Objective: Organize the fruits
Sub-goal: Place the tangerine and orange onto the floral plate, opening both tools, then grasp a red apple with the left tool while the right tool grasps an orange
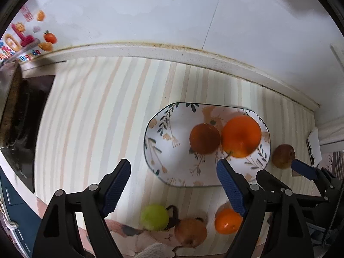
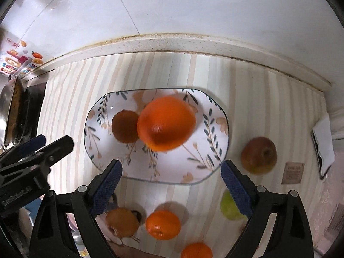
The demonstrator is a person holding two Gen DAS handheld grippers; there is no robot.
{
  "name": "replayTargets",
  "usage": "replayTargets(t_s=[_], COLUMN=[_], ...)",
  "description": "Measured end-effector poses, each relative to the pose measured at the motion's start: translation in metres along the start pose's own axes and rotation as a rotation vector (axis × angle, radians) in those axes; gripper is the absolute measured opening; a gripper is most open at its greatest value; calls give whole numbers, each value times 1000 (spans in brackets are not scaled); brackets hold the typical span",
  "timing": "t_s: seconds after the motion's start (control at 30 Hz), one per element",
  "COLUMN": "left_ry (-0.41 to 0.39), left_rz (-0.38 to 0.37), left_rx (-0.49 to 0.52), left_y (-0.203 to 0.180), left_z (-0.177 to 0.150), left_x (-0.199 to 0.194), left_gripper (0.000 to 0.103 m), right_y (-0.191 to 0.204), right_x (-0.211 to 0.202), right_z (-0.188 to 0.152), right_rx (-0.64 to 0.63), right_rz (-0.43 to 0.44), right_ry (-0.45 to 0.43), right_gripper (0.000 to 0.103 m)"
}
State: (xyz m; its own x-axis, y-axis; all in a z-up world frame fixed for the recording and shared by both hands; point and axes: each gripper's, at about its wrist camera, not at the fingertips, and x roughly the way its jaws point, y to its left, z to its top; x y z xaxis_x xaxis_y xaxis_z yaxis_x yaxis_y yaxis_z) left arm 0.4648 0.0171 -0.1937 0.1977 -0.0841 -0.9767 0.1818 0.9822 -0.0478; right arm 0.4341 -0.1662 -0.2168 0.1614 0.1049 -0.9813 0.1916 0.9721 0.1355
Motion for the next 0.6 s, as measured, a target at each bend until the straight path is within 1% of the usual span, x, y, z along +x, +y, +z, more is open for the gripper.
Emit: replayTargets(t_s=[0.17,0.3,0.47,0.6], left_ry=[-62,-113,-178,-226], left_rz=[6,3,-7,-11], left_rx=[12,18,26,31], left_y=[0,-1,-3,-6], left_z=[-22,-39,-57,-71], left_x=[-31,-56,-87,-109], left_gripper=[81,81,81,81], right_y=[8,15,18,20], right_x=[-21,-47,-77,-102], right_z=[-24,-44,-64,-79], right_rx=[-13,-29,-25,-28], right_rz=[-10,-20,-2,-8], right_ry=[-49,-103,-159,-209], right_gripper=[95,95,95,95])
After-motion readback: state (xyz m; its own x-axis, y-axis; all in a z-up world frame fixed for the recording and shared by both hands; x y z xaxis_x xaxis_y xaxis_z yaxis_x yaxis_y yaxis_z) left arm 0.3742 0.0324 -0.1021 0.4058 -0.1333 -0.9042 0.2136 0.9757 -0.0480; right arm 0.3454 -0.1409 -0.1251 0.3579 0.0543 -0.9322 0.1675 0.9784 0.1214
